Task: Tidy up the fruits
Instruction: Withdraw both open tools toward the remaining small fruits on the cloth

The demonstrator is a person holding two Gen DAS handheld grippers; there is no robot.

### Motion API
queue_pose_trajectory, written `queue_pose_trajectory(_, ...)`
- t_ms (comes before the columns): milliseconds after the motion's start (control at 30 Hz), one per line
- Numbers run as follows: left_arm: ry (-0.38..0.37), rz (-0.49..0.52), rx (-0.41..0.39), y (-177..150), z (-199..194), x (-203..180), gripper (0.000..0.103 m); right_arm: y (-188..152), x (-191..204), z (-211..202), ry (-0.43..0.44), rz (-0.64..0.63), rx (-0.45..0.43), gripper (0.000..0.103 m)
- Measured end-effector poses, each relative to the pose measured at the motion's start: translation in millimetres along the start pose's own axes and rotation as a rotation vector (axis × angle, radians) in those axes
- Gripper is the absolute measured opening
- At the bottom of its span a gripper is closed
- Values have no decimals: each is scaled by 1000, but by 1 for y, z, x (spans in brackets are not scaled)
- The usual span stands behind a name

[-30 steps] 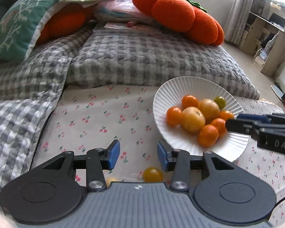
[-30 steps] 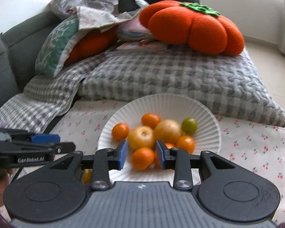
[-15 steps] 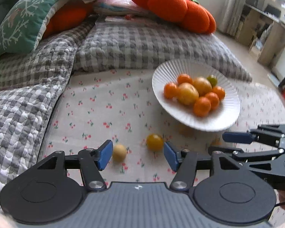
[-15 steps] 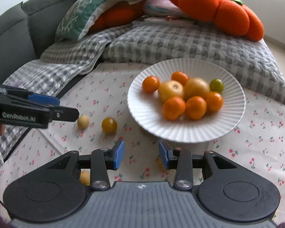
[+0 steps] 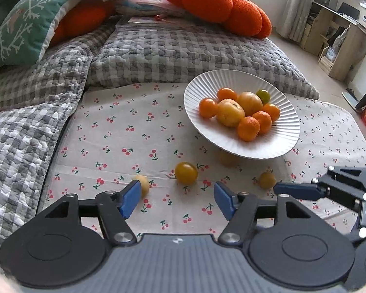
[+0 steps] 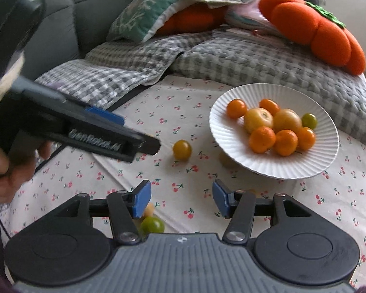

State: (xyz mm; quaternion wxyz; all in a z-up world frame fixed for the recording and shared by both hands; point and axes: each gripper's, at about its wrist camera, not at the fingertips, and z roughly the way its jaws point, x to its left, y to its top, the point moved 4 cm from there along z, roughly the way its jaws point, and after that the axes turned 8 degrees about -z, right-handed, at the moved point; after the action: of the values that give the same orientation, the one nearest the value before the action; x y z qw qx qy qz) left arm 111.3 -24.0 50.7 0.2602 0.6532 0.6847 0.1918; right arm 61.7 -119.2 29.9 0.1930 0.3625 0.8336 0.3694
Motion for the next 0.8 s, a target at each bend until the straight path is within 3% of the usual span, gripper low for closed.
queue_pose_trajectory(233,-30,-63,37,3,10,4,64,-9,18,9,66,-103,58,65)
queue_pose_trajectory(433,-1,-37,46,4,20,5,66,-18,44,11,101,-257,82,68)
queue_pose_trajectory(500,4,-23,46,6,22,6,77,-21,50,12,107,-303,91,68)
queue_pose_trajectory(800,14,31,46,10,31,7,88,-28,58,15,109,-390,114,71)
